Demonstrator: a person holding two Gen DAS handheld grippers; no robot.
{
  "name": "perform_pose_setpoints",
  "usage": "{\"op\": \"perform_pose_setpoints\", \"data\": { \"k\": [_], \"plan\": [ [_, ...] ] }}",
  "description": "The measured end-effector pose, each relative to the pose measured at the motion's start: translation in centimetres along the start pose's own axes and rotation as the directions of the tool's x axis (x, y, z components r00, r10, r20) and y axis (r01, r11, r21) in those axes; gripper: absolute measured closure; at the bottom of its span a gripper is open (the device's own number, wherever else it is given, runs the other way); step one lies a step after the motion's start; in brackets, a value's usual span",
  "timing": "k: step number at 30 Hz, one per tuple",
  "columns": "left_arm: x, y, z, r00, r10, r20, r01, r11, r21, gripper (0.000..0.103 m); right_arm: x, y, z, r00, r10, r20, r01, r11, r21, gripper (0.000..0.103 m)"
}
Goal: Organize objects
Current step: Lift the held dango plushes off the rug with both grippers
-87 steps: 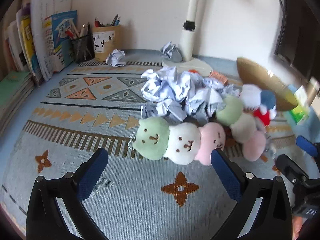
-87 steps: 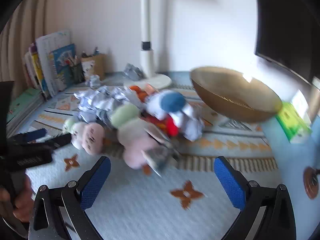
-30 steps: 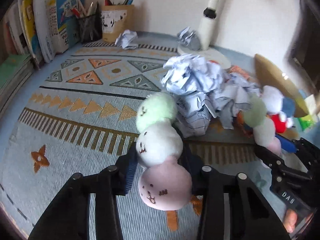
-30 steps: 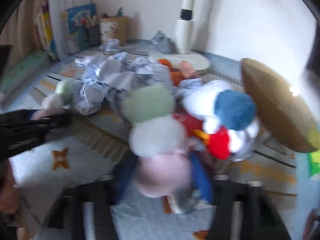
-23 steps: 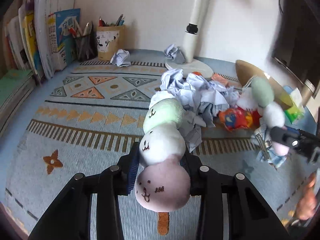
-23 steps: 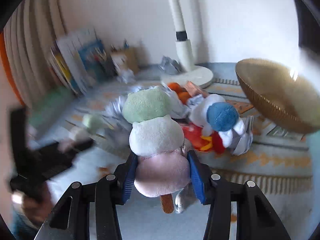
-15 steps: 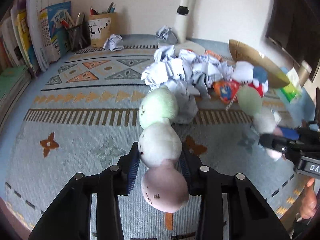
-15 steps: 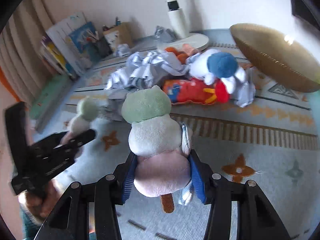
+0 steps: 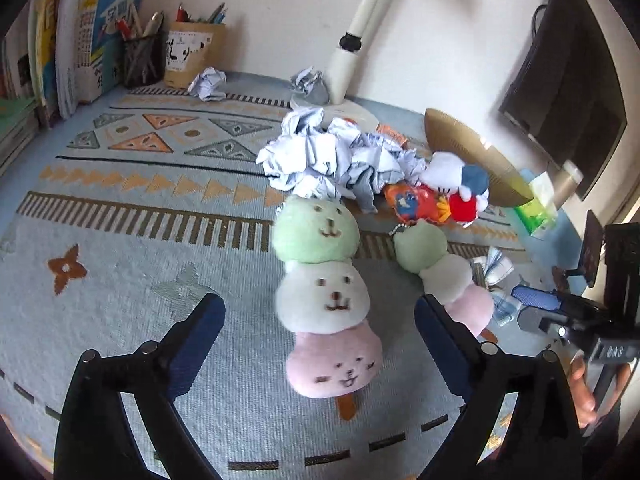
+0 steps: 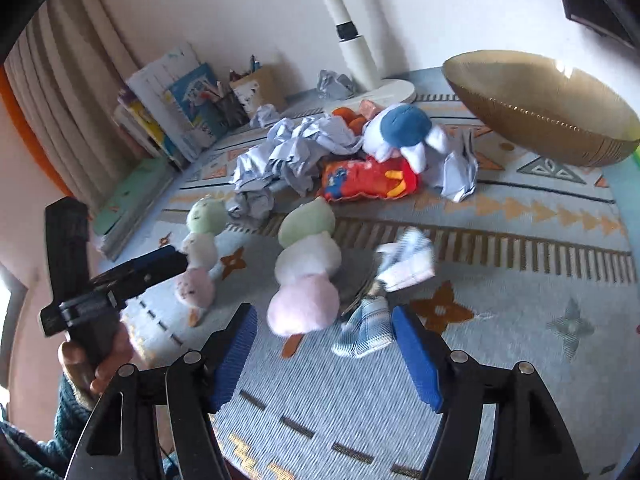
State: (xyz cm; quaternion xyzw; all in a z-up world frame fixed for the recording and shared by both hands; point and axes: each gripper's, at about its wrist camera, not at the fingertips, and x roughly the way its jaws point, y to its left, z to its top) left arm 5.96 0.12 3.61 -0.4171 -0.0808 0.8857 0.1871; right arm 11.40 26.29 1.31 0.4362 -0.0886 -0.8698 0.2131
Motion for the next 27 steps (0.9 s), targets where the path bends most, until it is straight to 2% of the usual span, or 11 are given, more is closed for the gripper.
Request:
{"op": "perform_pose_setpoints", "data": {
  "k": [4, 7, 8, 10, 12, 14, 18, 21, 23, 25, 27],
  "plan": [
    [1.0, -0.7, -0.4, 1.000, 0.015, -0.028, -0.014, 1.000, 0.011, 0.007, 1.7, 0.8, -0.2, 0.999, 0.007, -0.043, -0.009, 0.999, -0.043, 0.034],
    [1.4, -1.0, -0.5, 0.999, 0.009, -0.037, -0.009, 1.000, 0.011, 0.007, 2.8, -1.4, 0.2, 0.995, -0.085, -0.048, 0.084, 0.996, -0.015, 0.034],
    [1.4, -1.0, -0.6, 0.999, 0.010, -0.038, -0.010, 1.000, 0.018, 0.007, 2.2, -2.6, 0.5, 0.997, -0.078, -0.017, 0.078, 0.996, 0.034, 0.034],
    [1.3, -1.0, -0.6, 0.999, 0.013, -0.035, -0.012, 1.000, 0.029, 0.007, 0.2, -4.7, 1.0, 0.986, -0.149, 0.073, 0.139, 0.982, 0.127, 0.034],
    [1.3, -0.8, -0.5, 0.999, 0.016, -0.031, -0.015, 1.000, 0.026, 0.007, -2.0, -5.0, 1.1, 0.967, -0.214, 0.141, 0.196, 0.972, 0.131, 0.034],
    [1.4, -0.4, -0.5, 0.999, 0.009, -0.031, -0.008, 1.000, 0.007, 0.007, -3.2, -3.3, 0.9, 0.960, -0.217, 0.176, 0.205, 0.975, 0.081, 0.034],
    [1.5, -0.1, -0.3, 1.000, 0.010, -0.019, -0.011, 0.999, -0.041, 0.007, -1.4, 2.1, 0.8, 0.975, -0.180, 0.133, 0.195, 0.975, -0.111, 0.034],
    [1.4, -0.4, -0.5, 0.999, 0.049, -0.009, -0.050, 0.996, -0.072, 0.008, 2.4, 5.2, 0.8, 0.957, -0.270, 0.107, 0.288, 0.933, -0.216, 0.034],
    [1.1, -0.4, -0.7, 0.998, 0.057, 0.004, -0.056, 0.993, -0.099, 0.008, 4.8, 5.3, 0.7, 0.947, -0.315, 0.067, 0.322, 0.914, -0.246, 0.034],
    [1.1, -0.2, -0.8, 0.999, 0.042, 0.004, -0.041, 0.991, -0.124, 0.008, 5.9, 4.9, 0.9, 0.953, -0.303, 0.027, 0.301, 0.925, -0.234, 0.034],
    [1.4, 0.1, -0.7, 1.000, 0.021, -0.016, -0.023, 0.990, -0.141, 0.008, 6.0, 4.9, 0.9, 0.957, -0.288, 0.027, 0.286, 0.931, -0.225, 0.034]
  ]
}}
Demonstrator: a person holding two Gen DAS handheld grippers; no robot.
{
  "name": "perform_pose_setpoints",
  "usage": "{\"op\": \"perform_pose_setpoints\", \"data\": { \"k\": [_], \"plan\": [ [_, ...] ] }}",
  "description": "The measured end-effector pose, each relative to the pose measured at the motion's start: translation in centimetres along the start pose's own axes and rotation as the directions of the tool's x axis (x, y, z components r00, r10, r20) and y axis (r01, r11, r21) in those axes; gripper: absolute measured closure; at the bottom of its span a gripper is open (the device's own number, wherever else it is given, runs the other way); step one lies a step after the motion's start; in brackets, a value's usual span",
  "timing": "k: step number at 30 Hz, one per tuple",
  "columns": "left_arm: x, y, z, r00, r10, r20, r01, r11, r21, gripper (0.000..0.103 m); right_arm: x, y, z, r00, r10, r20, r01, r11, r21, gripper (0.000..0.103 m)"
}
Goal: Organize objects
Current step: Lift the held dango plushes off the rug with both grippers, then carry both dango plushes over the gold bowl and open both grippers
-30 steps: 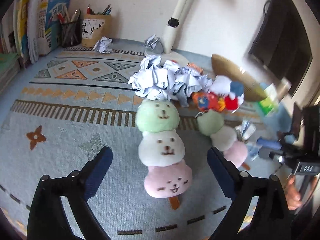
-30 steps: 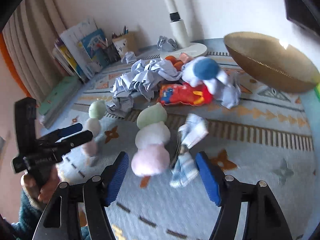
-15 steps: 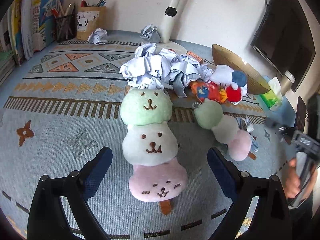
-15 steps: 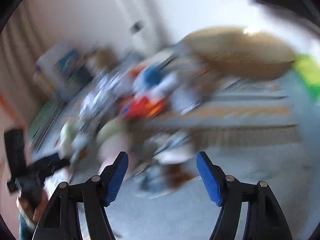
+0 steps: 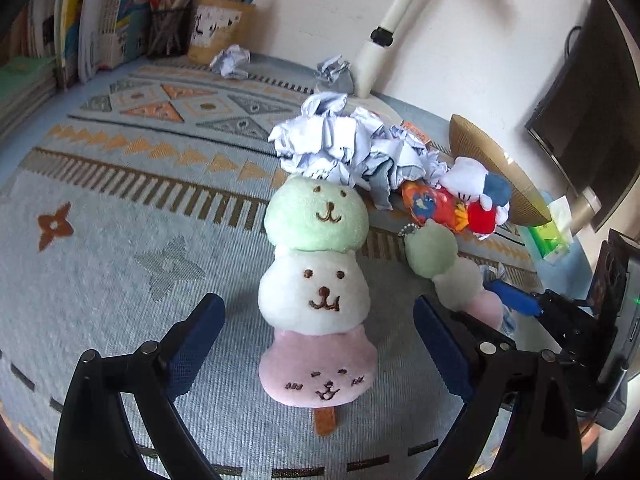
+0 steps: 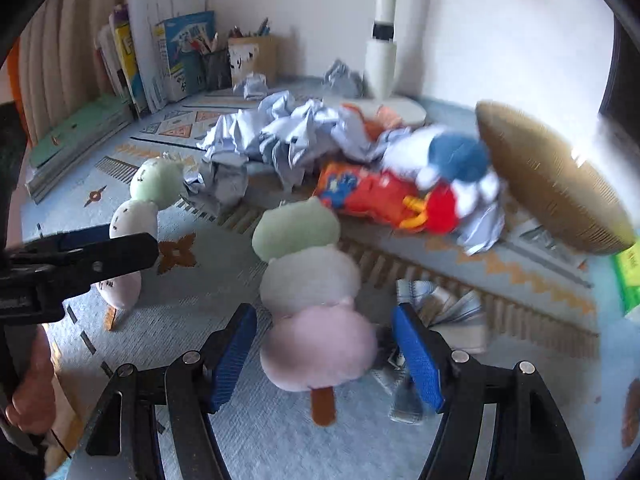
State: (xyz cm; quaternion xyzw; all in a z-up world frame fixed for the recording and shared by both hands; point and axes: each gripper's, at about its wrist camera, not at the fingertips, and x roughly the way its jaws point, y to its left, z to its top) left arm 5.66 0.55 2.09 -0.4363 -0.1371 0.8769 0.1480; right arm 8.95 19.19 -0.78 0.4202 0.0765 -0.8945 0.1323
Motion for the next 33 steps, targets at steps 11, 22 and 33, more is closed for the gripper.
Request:
{"op": "perform_pose_setpoints", "data": {
  "k": [11, 22, 33],
  "plan": [
    [-0.7, -2.4, -0.9, 0.996, 0.075, 0.056, -0.079, 0.993, 0.089, 0.061, -1.3, -0.2, -0.2, 0.997, 0.032, 0.069, -0.032, 0.999, 0.002, 0.056],
    [-1.9, -11.1, 3.5, 0.996, -0.018, 0.088, -0.003, 0.972, 0.234, 0.061, -8.7, -9.4, 0.6, 0.978, 0.067, 0.197, -0.115, 0.963, 0.242, 0.056],
    [5.9, -24.0, 12.6, 0.969, -0.244, 0.028, 0.226, 0.933, 0.281, 0.061, -10.6, -25.1, 4.2, 0.946, -0.250, 0.208, 0.080, 0.799, 0.596, 0.056]
  ]
}}
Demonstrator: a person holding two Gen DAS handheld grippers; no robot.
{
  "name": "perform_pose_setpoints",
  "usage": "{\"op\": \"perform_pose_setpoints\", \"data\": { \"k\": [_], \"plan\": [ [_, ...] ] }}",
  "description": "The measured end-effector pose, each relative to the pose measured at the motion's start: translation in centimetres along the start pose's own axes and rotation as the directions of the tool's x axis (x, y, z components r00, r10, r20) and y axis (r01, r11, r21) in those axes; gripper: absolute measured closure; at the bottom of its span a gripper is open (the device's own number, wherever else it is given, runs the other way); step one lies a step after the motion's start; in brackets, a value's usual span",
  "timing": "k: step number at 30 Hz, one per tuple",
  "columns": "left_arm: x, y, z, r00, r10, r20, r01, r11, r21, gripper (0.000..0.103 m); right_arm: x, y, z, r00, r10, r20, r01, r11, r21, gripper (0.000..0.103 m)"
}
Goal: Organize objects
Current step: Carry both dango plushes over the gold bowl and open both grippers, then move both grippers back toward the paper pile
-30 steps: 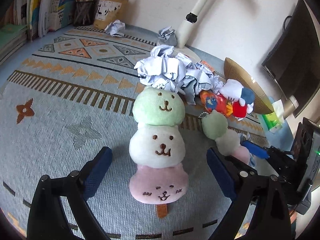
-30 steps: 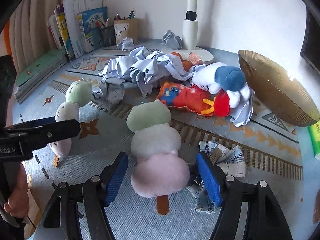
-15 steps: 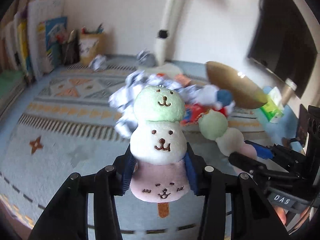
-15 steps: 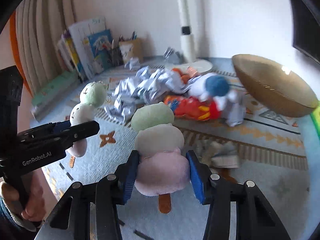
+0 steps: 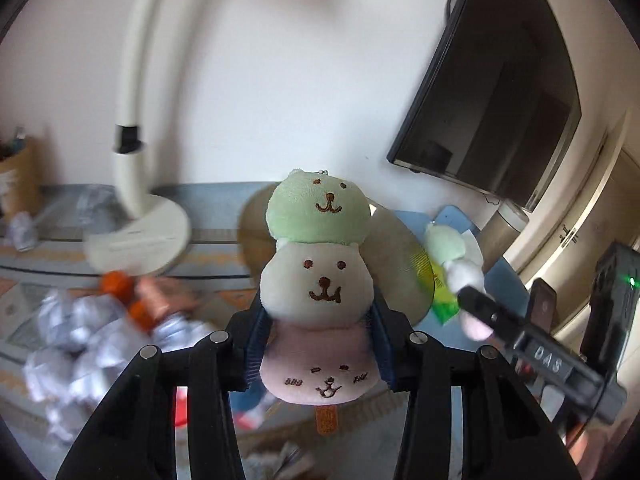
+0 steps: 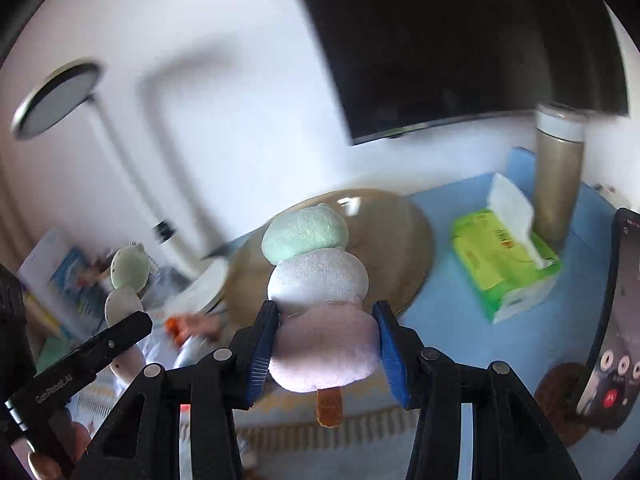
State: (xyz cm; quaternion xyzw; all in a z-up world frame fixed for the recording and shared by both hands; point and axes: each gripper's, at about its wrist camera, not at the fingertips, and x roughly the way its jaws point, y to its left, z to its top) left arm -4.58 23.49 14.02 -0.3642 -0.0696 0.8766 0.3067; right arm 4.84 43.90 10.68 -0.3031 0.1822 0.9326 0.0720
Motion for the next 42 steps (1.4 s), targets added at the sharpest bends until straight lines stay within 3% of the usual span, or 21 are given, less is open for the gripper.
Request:
{"op": "perform_pose_setpoints", "data": {
  "k": [7, 9, 10, 12, 16, 23, 24, 25, 27, 29, 31, 34, 35, 38, 40, 41, 42],
  "plan": [
    [5.8, -0.6, 1.2, 0.999, -0.009, -0.047, 0.010, 1.000, 0.007, 0.059, 3.1, -1.0, 1.3, 1.000, -0.022, -0.013, 0.023, 0.999, 0.049, 0.055],
    [6.6, -0.3, 1.8, 0.999, 0.006, -0.048, -0.006, 1.000, -0.005, 0.049, 3.8, -1.3, 2.0, 1.000, 0.012, -0.010, -0.012, 0.998, 0.061, 0.054],
    [6.8, 0.0, 2.1, 0.998, -0.008, -0.056, 0.007, 1.000, -0.023, 0.037, 4.1, -1.3, 2.3, 0.999, 0.041, -0.008, -0.041, 0.998, 0.055, 0.054],
    [6.7, 0.6, 2.4, 0.996, -0.055, -0.065, 0.052, 0.997, -0.052, 0.032, 3.9, -1.4, 2.5, 0.997, 0.076, 0.004, -0.076, 0.996, 0.037, 0.050],
    [3.7, 1.5, 2.0, 0.998, -0.051, -0.026, 0.050, 0.998, -0.049, 0.032, 1.8, -1.6, 1.7, 0.999, 0.014, 0.033, -0.015, 1.000, 0.017, 0.047],
    [-5.9, 3.7, -2.6, 0.998, 0.004, 0.068, -0.003, 1.000, -0.014, 0.031, -0.9, -0.1, -2.4, 0.996, 0.088, -0.012, -0.089, 0.996, -0.014, 0.047],
    [-7.7, 4.4, -3.8, 0.996, 0.027, 0.086, -0.025, 0.999, -0.023, 0.030, -1.1, 0.5, -3.0, 0.995, 0.102, -0.022, -0.102, 0.995, -0.023, 0.047],
    [-8.7, 5.0, -4.6, 0.994, 0.047, 0.098, -0.044, 0.998, -0.034, 0.023, -1.3, 1.0, -3.8, 0.992, 0.118, -0.035, -0.119, 0.992, -0.034, 0.047],
    [-11.8, 7.1, -7.0, 0.983, 0.118, 0.143, -0.106, 0.990, -0.094, 0.004, -1.5, 2.6, -5.8, 0.985, 0.155, -0.069, -0.159, 0.985, -0.061, 0.041],
    [-14.5, 9.7, -9.7, 0.966, 0.180, 0.188, -0.152, 0.976, -0.157, 0.001, -1.4, 3.7, -7.6, 0.984, 0.159, -0.082, -0.166, 0.983, -0.080, 0.039],
    [-15.5, 12.1, -11.2, 0.957, 0.240, 0.162, -0.206, 0.957, -0.203, 0.001, -0.9, 4.8, -9.6, 0.984, 0.160, -0.077, -0.168, 0.980, -0.107, 0.037],
    [-16.0, 16.1, -13.8, 0.902, 0.411, 0.131, -0.369, 0.893, -0.259, 0.001, -0.2, 5.8, -12.1, 0.989, 0.148, -0.019, -0.149, 0.975, -0.162, 0.037],
    [-15.7, 17.6, -14.4, 0.877, 0.466, 0.121, -0.422, 0.865, -0.271, 0.001, 0.3, 6.0, -13.0, 0.993, 0.122, -0.008, -0.121, 0.978, -0.171, 0.037],
    [-14.5, 19.9, -15.7, 0.843, 0.531, 0.090, -0.490, 0.826, -0.278, 0.001, 1.9, 6.5, -13.8, 0.996, 0.061, -0.060, -0.072, 0.978, -0.196, 0.037],
    [-13.5, 20.5, -16.3, 0.831, 0.550, 0.081, -0.515, 0.816, -0.264, 0.001, 2.2, 6.8, -13.9, 0.996, 0.055, -0.066, -0.068, 0.975, -0.212, 0.032],
    [-12.7, 20.7, -16.2, 0.830, 0.557, 0.040, -0.531, 0.809, -0.253, 0.001, 2.6, 7.0, -14.0, 0.995, 0.047, -0.089, -0.066, 0.972, -0.223, 0.021],
    [-12.3, 20.7, -15.9, 0.838, 0.545, 0.023, -0.526, 0.819, -0.227, 0.001, 2.8, 7.1, -14.0, 0.994, 0.046, -0.096, -0.067, 0.971, -0.232, 0.018]
  ]
}}
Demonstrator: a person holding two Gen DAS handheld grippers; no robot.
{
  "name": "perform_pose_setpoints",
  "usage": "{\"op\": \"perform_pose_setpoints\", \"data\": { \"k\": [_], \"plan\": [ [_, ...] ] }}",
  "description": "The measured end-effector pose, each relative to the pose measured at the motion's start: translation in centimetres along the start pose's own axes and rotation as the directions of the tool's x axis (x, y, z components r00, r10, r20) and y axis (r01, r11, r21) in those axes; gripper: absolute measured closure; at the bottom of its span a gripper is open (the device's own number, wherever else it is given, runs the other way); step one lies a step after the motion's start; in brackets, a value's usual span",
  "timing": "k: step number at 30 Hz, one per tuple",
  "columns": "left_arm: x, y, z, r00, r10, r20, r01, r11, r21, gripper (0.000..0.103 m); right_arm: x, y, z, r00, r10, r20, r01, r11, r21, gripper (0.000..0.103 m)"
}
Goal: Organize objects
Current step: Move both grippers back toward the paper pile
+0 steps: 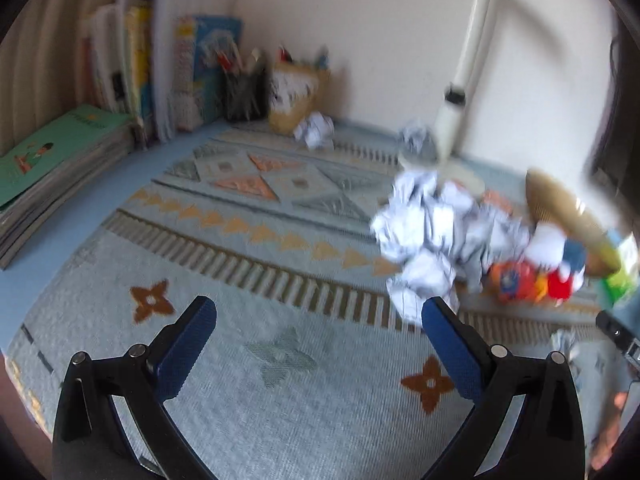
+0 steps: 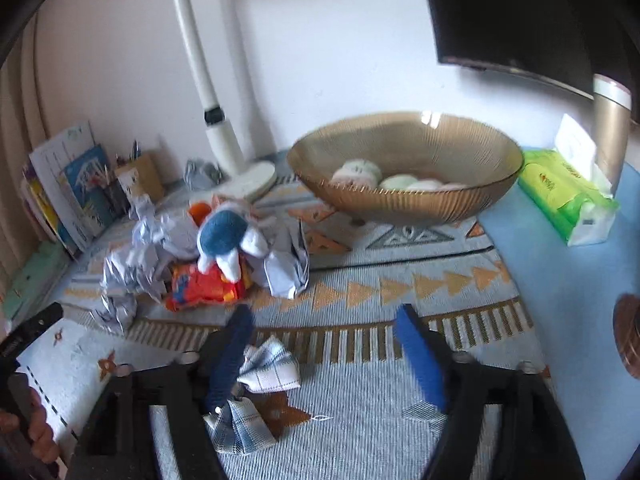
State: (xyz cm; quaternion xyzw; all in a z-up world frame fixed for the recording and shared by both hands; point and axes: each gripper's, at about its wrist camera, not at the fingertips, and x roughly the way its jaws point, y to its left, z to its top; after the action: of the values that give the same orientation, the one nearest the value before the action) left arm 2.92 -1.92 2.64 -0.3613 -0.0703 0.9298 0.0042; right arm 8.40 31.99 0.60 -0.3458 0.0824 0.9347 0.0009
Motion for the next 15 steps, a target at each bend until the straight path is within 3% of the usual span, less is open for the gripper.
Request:
{"op": "perform_pose_setpoints", "data": {
  "k": [6, 10, 15],
  "plan": [
    [-0.2, -1.0, -0.7, 1.000, -0.015, -0.003, 0.015, 0.996, 0.084, 0.001, -0.2, 1.1, -0.2, 1.000, -0.022, 0.018, 0.023, 0.998, -0.062, 0.015],
    [0.9, -1.5, -0.8, 0.996, 0.067, -0.054, -0.061, 0.993, 0.104, 0.001, -0.1, 1.6, -0.2, 0.998, -0.051, 0.020, 0.053, 0.995, -0.090, 0.014],
    [0.9, -2.7, -1.4, 0.993, 0.110, -0.051, -0.100, 0.979, 0.176, 0.001, 0.0, 1.9, -0.3, 0.998, -0.055, 0.020, 0.057, 0.992, -0.109, 0.014]
  ]
}}
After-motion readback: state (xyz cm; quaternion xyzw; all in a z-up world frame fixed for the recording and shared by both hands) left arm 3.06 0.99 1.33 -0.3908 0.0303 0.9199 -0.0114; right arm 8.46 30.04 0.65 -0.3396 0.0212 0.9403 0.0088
